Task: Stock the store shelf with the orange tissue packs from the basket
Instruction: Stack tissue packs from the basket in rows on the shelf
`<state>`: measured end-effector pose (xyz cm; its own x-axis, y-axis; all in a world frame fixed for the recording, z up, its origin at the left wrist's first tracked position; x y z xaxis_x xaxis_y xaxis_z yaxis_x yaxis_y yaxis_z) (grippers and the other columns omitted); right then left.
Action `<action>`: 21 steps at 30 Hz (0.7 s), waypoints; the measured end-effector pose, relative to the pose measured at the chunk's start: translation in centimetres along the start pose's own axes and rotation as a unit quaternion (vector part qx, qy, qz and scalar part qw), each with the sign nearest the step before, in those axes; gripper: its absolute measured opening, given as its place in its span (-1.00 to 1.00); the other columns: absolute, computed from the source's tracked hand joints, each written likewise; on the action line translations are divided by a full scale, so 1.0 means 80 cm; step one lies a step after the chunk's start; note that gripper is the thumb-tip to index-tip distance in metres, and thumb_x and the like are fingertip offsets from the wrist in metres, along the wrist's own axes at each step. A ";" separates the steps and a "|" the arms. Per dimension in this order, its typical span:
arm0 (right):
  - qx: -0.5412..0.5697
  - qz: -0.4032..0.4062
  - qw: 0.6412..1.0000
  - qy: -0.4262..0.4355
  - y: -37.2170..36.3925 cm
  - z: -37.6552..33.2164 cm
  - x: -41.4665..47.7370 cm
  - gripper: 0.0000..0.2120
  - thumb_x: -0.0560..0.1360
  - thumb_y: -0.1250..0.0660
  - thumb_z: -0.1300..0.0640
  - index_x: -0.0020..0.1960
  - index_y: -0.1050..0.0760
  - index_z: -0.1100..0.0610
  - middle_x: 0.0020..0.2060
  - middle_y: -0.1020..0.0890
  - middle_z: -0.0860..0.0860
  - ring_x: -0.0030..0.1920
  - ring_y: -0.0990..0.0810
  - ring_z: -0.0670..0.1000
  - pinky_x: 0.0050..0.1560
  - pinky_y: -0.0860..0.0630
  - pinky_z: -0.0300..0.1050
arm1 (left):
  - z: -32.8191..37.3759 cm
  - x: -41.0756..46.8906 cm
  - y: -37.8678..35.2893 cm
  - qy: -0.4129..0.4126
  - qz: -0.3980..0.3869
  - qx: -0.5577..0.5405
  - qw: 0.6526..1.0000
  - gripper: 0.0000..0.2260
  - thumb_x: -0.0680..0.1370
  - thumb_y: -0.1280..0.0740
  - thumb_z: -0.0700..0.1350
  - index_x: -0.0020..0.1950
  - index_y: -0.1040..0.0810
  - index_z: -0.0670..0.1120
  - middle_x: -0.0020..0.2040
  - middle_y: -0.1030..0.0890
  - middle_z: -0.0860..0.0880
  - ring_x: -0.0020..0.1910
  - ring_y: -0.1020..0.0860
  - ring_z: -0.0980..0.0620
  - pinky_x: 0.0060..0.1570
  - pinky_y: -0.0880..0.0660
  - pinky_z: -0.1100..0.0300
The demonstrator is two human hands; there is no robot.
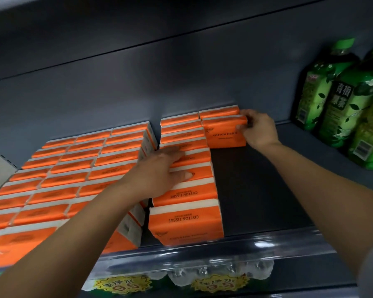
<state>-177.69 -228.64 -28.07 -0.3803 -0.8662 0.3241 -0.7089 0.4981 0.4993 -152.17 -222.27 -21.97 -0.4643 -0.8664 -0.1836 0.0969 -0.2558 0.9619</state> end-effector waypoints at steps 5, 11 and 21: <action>-0.003 0.027 1.000 0.008 -0.009 -0.004 0.000 -0.54 0.49 -0.36 0.29 0.37 -0.42 0.14 0.20 -0.58 0.11 0.19 -0.55 0.07 0.18 -0.43 -0.17 | 0.000 0.000 -0.001 -0.006 0.006 -0.003 1.000 -0.43 0.57 -0.21 0.15 0.53 -0.14 0.07 0.54 -0.15 0.09 0.50 -0.15 0.06 0.47 -0.16 0.07; -0.025 0.019 1.000 0.001 -0.014 -0.010 0.001 -0.56 0.51 -0.34 0.29 0.36 -0.35 0.18 0.22 -0.57 0.13 0.21 -0.54 0.12 0.22 -0.46 -0.03 | 0.002 0.001 -0.002 -0.004 0.007 -0.006 1.000 -0.45 0.58 -0.21 0.14 0.53 -0.13 0.08 0.53 -0.17 0.10 0.49 -0.17 0.06 0.42 -0.18 0.11; -0.094 -0.026 0.993 -0.065 -0.014 -0.008 -0.032 -0.58 0.51 -0.31 0.25 0.32 -0.29 0.16 0.15 -0.49 0.20 0.14 -0.51 0.17 0.06 -0.46 -0.01 | 0.002 0.002 -0.004 0.000 0.017 0.003 1.000 -0.45 0.59 -0.20 0.13 0.53 -0.14 0.06 0.53 -0.21 0.04 0.48 -0.21 0.03 0.43 -0.20 0.08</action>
<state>-175.53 -226.94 -28.97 -0.4280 -0.8826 0.1946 -0.6112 0.4413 0.6570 -152.41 -222.29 -22.32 -0.4607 -0.8748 -0.1501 0.1079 -0.2231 0.9688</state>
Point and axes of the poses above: each hand's wrist, its own x-axis towards the middle knuckle, its own y-axis out of the back of the hand, z = x × y, the point moved 3 cm from there along x, towards the middle knuckle
